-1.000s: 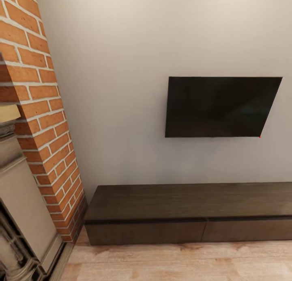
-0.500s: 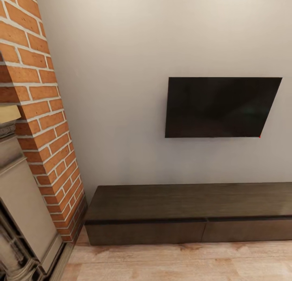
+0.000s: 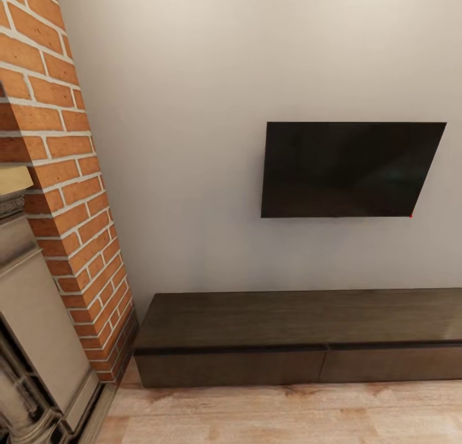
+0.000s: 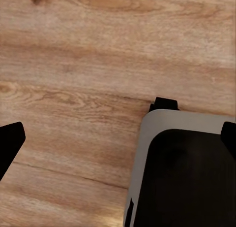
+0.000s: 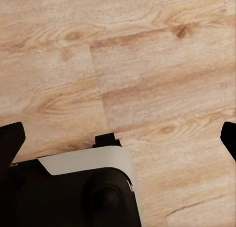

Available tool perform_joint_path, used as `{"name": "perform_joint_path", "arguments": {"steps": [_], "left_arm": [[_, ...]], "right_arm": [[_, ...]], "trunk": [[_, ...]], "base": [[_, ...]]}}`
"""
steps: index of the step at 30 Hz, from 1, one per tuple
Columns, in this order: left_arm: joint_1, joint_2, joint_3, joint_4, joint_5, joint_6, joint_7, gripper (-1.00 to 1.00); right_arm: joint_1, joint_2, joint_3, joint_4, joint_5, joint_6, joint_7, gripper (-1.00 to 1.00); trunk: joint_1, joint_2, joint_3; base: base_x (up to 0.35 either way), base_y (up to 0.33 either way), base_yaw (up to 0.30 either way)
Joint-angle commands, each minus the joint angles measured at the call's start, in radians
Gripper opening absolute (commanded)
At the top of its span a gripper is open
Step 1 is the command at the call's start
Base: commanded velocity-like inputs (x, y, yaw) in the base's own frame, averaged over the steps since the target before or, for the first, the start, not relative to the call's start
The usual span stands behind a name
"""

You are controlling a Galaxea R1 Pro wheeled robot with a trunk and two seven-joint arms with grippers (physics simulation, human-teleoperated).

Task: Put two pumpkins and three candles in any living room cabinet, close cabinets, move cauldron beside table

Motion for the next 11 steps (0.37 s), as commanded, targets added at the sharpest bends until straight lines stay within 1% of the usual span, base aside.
{"name": "perform_joint_path", "arguments": {"steps": [1,11], "left_arm": [[0.000,-0.001,-0.009,0.000,0.008,-0.002,0.003,1.00],[0.000,-0.001,-0.009,0.000,0.009,-0.002,0.003,1.00]], "right_arm": [[-0.001,0.001,0.008,0.003,-0.007,-0.008,-0.001,1.00],[-0.001,0.002,0.008,0.002,-0.008,-0.015,0.000,1.00]], "trunk": [[0.000,-0.001,-0.001],[0.000,-0.001,-0.001]], "base": [[0.000,0.000,0.000],[0.000,0.000,0.000]]}}
